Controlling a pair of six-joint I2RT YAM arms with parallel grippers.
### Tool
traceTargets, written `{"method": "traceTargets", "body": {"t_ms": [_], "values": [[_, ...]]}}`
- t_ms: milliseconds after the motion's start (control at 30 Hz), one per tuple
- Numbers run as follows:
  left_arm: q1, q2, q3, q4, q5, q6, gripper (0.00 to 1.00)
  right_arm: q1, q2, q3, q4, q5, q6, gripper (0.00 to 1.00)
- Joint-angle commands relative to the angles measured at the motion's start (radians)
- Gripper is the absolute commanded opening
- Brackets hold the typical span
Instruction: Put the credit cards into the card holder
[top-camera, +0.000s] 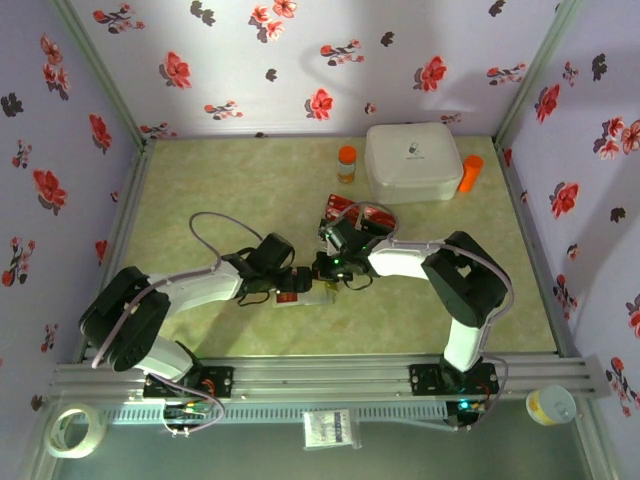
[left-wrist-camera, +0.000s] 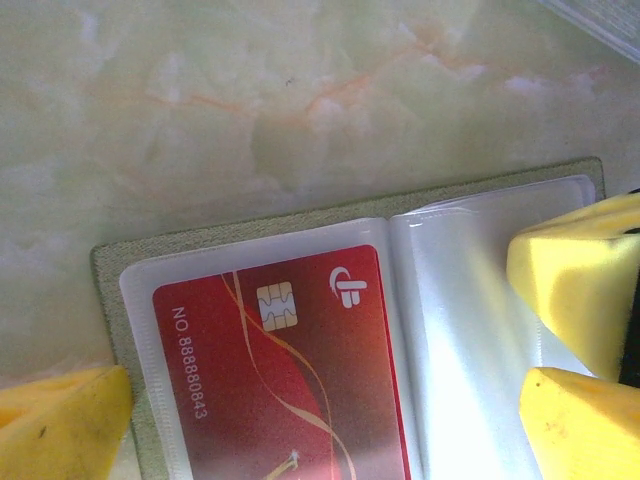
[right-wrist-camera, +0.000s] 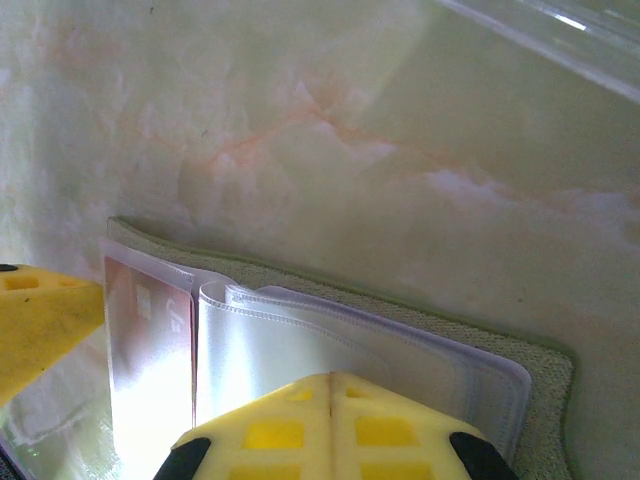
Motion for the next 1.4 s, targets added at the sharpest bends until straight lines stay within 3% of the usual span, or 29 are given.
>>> {"method": "traceTargets", "body": {"t_ms": [0,533,833,1000,1367], "values": [[-0.001,-0.008,-0.012,0.008,-0.022,0.029,1.00,0.011,0.024,0.002,-0.015,-0.009,0.016,0.02],[-0.010,0.077,-0.017,-0.003,-0.022,0.066,0.83,0.009,-0.020,0.006,-0.014,-0.009,0.026,0.04],[-0.012,0.081,-0.021,0.000,-0.024,0.064,0.83,-0.013,-0.087,-0.014,-0.022,0.018,0.030,0.36],[-0.012,0.083,-0.017,-0.001,-0.023,0.065,0.83,-0.013,-0.073,-0.027,-0.008,0.016,0.038,0.42],[-0.014,0.077,-0.018,0.001,-0.024,0.061,0.84,-0.013,-0.019,-0.056,0.070,-0.025,0.086,0.46]]}}
